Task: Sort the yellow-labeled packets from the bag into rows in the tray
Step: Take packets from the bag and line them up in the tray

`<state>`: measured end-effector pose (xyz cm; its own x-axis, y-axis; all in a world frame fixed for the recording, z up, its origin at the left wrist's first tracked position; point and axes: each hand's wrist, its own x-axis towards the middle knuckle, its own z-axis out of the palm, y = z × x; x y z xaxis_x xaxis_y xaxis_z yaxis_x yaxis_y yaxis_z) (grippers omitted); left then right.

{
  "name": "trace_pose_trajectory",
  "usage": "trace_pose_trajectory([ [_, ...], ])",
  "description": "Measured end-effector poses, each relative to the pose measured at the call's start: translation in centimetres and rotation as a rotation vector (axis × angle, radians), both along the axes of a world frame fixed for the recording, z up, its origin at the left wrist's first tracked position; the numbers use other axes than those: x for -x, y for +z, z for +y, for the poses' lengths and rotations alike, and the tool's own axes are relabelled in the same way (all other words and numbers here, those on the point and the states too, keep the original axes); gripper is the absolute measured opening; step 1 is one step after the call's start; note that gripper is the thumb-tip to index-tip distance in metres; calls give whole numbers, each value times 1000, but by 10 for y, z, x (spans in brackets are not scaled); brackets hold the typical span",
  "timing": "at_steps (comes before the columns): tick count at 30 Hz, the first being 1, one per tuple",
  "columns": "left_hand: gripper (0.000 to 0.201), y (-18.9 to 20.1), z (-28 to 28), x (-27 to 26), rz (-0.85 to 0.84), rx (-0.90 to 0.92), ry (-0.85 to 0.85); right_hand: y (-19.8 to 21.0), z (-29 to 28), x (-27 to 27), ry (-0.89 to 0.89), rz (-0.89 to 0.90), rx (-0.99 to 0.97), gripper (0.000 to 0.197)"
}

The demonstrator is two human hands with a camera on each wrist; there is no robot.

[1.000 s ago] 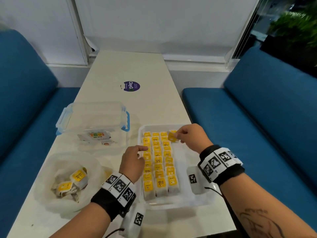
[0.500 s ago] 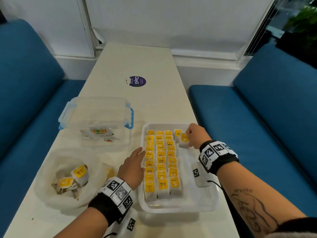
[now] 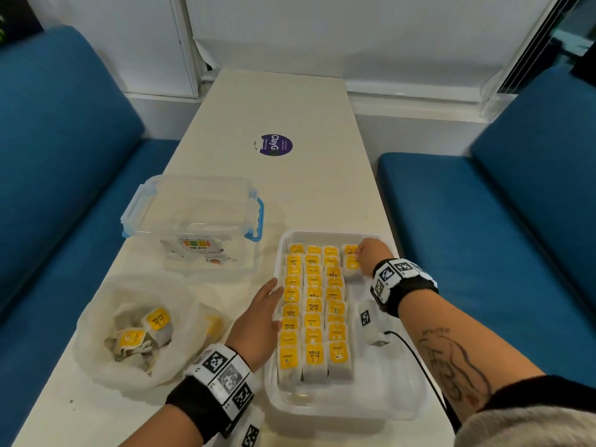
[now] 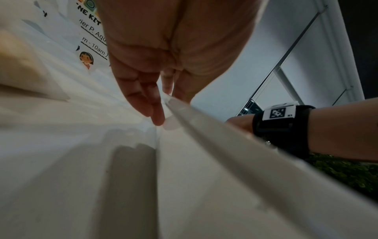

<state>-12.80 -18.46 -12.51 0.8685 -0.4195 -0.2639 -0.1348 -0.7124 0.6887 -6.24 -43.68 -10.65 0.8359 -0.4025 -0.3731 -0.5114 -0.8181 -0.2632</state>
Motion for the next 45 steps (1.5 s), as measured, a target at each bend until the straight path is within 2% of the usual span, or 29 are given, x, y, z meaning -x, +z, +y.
trace_pose_trajectory([
  [6, 59, 0, 0, 0, 21, -12, -1, -12, 3, -4, -52, -55, 30, 24],
  [8, 59, 2, 1, 0, 37, -21, -12, -12, 5, -2, -101, -137, 30, 20],
  [12, 54, 22, 8, -6, 142, -54, -86, 8, 24, 8, -105, -327, -76, 24],
  [15, 45, 52, 26, -13, 146, 28, -21, 30, 56, 9, 12, -400, -121, 22],
  [19, 25, 84, 73, -17, -81, 175, 227, 64, 125, 12, 245, -430, -274, 8],
  [22, 15, 90, 118, -15, -259, 70, 399, 82, 192, 19, 520, -429, -423, 12],
  [25, 13, 79, 160, -10, -295, -172, 519, 81, 253, 25, 783, -305, -500, 20],
  [29, 22, 57, 193, -3, -147, -350, 536, 57, 313, 26, 972, -119, -314, 31],
  [32, 36, 44, 204, -1, -28, -360, 496, 32, 339, 25, 1012, -2, -111, 32],
  [34, 48, 37, 210, 0, 12, -350, 451, 18, 348, 29, 1022, 72, 4, 46],
  [37, 59, 33, 216, 4, -34, -327, 425, 6, 353, 38, 1048, 175, 192, 69],
  [40, 67, 35, 215, 10, -117, -304, 371, 5, 360, 42, 1085, 250, 316, 81],
  [42, 68, 36, 215, 12, -139, -283, 363, 5, 363, 43, 1144, 271, 374, 78],
  [45, 66, 35, 219, 11, -146, -249, 382, 7, 359, 48, 1218, 136, 338, 52],
])
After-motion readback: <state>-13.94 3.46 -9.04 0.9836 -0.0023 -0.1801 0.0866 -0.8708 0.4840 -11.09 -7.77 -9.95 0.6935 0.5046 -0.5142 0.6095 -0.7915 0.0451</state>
